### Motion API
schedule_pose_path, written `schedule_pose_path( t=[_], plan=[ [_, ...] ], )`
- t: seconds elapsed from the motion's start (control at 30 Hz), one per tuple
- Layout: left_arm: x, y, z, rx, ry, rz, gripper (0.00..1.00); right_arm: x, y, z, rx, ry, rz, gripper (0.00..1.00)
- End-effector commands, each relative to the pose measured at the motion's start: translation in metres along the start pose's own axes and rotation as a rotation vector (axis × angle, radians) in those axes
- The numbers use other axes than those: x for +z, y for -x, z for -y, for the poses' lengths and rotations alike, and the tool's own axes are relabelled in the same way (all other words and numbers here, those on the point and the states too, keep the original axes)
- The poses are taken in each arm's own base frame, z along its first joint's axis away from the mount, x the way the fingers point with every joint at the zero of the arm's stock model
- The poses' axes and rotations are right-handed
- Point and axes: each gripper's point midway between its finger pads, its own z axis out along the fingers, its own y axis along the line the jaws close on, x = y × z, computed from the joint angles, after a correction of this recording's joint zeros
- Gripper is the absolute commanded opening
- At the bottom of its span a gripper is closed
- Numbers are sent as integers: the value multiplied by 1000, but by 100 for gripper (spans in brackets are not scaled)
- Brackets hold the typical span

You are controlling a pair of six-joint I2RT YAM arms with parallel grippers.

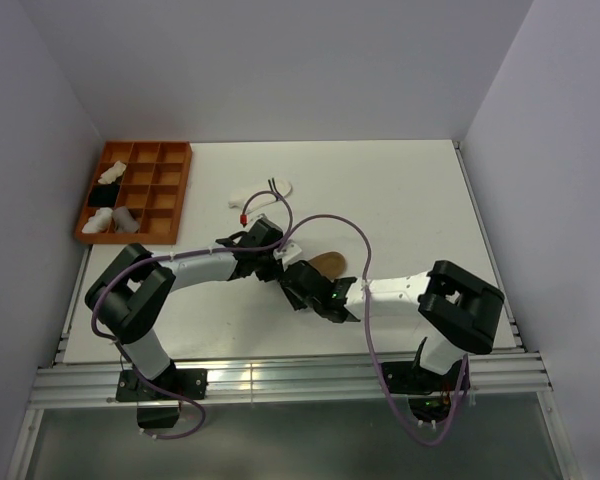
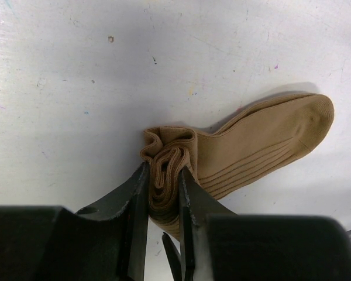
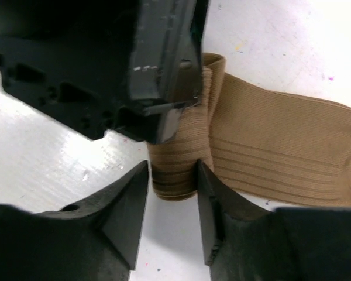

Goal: Roll the socks
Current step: Roll the sock at the center of the board.

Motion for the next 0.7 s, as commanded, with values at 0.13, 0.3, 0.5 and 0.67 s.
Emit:
schedule_pose_path(
  t=[0.13,0.3,0.5,0.67],
  plan=[
    [3,-19,-18,4,72,-61,14,9,-23,6,1,-67,-89,29],
    [-4,-14,-22,-28,80,-40,32,8,-29,14,28,-72,-108,0],
    [-17,-1,-20,-88,47,6,50,-1,-26,19,156,64,-109,0],
    [-29,13,-20,-158,14,66,67,-12,-23,14,302,252,-118,0]
  ],
)
